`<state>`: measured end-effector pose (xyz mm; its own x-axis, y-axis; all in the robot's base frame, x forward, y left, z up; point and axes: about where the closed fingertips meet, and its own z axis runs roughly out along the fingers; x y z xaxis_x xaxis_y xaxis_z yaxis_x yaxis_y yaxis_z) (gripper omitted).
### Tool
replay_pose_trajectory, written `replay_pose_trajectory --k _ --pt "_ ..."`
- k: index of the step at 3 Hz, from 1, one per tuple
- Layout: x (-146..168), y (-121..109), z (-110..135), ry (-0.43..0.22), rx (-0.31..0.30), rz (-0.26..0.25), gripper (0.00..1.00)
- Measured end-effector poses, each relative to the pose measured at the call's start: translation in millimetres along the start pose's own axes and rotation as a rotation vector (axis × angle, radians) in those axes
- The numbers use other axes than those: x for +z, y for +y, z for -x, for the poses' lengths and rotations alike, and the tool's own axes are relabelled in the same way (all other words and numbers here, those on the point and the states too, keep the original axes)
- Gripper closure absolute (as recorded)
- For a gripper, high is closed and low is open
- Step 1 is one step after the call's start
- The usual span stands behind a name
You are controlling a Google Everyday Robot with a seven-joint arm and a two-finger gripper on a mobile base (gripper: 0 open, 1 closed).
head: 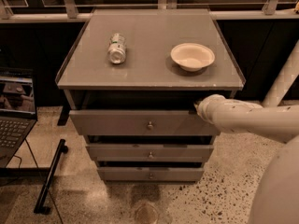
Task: Open top drawer
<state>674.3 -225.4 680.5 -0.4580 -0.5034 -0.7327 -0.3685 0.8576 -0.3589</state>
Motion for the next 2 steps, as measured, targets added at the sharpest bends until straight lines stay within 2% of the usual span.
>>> replay_pose_trajectory --k 1,2 --pt "-1.3 4.4 -5.2 0.062 -0.037 0.024 1.0" --pt "-3.4 3.1 -2.5 0.062 -0.037 0.024 1.0"
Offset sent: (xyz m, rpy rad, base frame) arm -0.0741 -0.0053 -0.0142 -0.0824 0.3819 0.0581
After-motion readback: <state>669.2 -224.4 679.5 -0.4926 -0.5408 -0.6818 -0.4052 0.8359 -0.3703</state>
